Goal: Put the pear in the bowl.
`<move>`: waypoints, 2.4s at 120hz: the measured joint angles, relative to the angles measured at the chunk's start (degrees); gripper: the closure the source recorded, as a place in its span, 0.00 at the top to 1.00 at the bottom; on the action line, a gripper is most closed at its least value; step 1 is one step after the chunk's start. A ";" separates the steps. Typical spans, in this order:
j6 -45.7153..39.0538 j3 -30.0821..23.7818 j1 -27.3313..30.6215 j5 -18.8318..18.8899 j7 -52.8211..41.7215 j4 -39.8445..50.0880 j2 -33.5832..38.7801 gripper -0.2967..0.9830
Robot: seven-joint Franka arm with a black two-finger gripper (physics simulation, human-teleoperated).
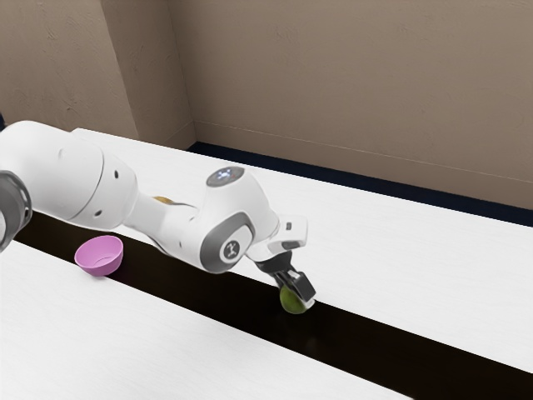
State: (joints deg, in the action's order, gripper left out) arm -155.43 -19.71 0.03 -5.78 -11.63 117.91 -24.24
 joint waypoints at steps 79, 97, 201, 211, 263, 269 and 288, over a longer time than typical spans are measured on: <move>-5.35 -0.07 -0.02 -0.06 -2.30 1.56 -1.98 0.77; -5.52 -0.05 -0.03 -0.13 -2.54 1.54 -2.08 0.71; -1.43 10.63 0.57 0.60 -2.28 6.30 7.87 0.50; -0.04 12.58 0.62 0.50 -2.49 6.24 8.69 0.56; 6.16 26.41 1.11 0.29 -6.58 3.40 10.18 0.59; 7.14 28.07 1.12 0.23 -7.28 2.56 10.24 0.59; 9.77 32.73 1.34 -0.09 -9.74 0.73 10.16 0.59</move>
State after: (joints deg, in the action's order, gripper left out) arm -145.66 13.02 1.37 -5.86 -21.37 118.64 -14.08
